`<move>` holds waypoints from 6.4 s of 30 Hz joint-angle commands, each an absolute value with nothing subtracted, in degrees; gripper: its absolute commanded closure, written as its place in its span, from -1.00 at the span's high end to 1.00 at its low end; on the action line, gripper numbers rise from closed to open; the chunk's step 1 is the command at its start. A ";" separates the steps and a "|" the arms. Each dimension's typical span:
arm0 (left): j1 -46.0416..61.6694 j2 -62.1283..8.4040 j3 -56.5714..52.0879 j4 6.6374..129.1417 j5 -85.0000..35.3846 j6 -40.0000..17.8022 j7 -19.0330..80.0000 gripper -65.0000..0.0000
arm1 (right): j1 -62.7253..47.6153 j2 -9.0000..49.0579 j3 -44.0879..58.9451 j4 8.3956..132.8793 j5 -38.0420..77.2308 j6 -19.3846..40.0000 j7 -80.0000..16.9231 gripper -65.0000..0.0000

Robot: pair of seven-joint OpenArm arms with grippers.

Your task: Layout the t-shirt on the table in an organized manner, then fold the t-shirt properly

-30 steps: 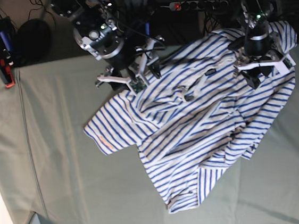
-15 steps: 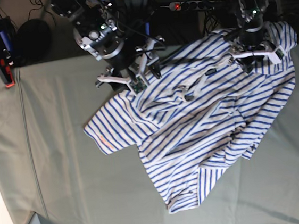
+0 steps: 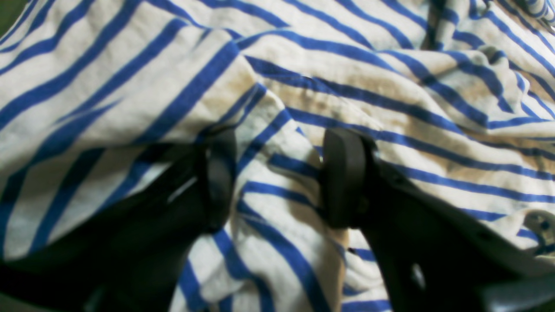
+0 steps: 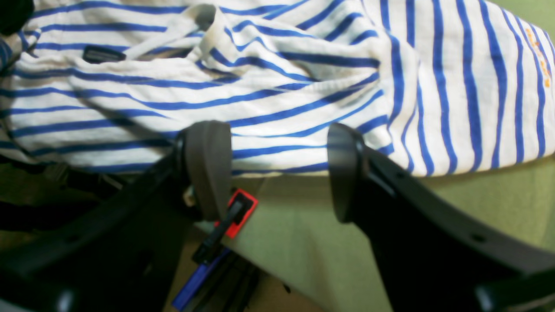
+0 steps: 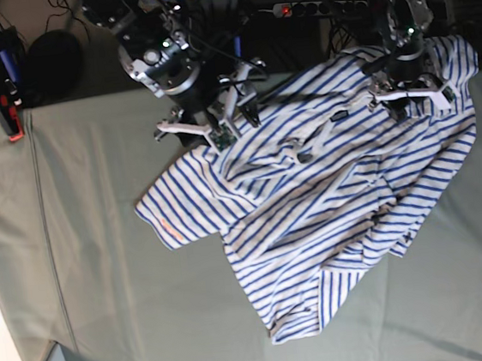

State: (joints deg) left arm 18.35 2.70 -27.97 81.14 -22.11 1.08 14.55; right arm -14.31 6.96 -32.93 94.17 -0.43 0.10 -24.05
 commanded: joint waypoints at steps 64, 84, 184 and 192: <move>31.43 7.34 -41.10 97.45 -22.81 0.13 14.02 -1.00 | 11.82 1.27 -55.69 62.20 -0.31 1.98 -16.31 -0.64; 24.48 6.73 -38.11 108.62 -22.46 0.13 14.02 -1.00 | 6.20 10.51 -44.35 95.96 -0.22 1.98 -25.54 -1.00; -18.42 -17.45 9.71 46.55 -30.73 0.22 -5.23 -0.60 | -17.10 3.30 10.77 111.43 -0.31 2.07 -18.68 -1.00; -18.07 -18.15 9.80 50.07 -31.34 0.13 -5.32 -1.00 | -17.19 3.30 10.77 111.43 -0.31 2.07 -18.68 -1.00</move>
